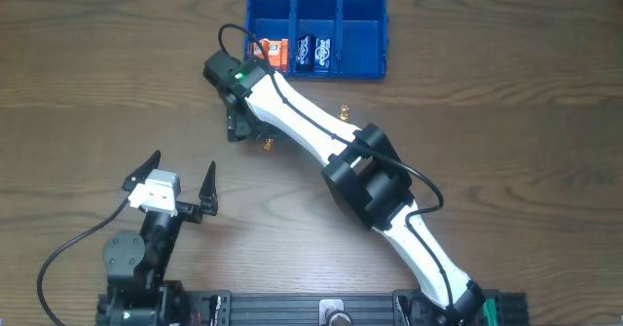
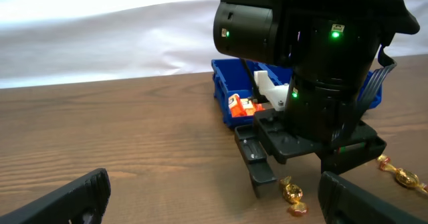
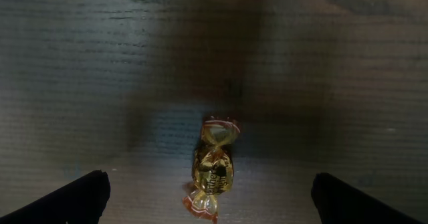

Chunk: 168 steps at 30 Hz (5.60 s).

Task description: Sort Candies Into Trays

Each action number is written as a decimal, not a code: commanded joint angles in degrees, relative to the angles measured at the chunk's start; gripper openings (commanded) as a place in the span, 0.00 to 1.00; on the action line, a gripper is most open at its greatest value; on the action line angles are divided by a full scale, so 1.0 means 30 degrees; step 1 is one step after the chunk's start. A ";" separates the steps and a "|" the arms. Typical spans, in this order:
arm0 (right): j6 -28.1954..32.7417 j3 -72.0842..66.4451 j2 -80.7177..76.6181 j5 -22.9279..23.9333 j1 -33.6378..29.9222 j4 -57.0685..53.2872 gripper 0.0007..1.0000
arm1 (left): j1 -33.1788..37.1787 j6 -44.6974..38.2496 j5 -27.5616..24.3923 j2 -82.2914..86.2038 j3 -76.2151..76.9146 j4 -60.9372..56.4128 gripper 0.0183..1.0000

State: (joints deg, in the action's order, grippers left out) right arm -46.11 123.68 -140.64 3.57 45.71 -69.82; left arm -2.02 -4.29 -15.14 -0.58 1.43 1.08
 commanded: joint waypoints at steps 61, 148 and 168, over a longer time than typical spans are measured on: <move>0.1224 0.0029 0.3723 0.2295 -0.1552 -0.0117 0.16 | 0.0073 0.0153 -0.0474 0.0131 -0.0386 0.0612 1.00; 0.5319 -0.2018 0.7198 0.1814 -0.6054 -0.5581 1.00 | 0.0073 0.0153 -0.0474 0.0131 -0.0386 0.0612 1.00; 0.5391 -1.1992 0.7198 -0.1107 -0.5399 0.2251 1.00 | 0.0073 0.0153 -0.0474 0.0131 -0.0386 0.0612 1.00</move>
State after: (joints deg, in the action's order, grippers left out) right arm -29.50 90.39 -118.65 0.93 29.54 -65.69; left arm -2.02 -4.32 -15.16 -0.58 1.43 1.10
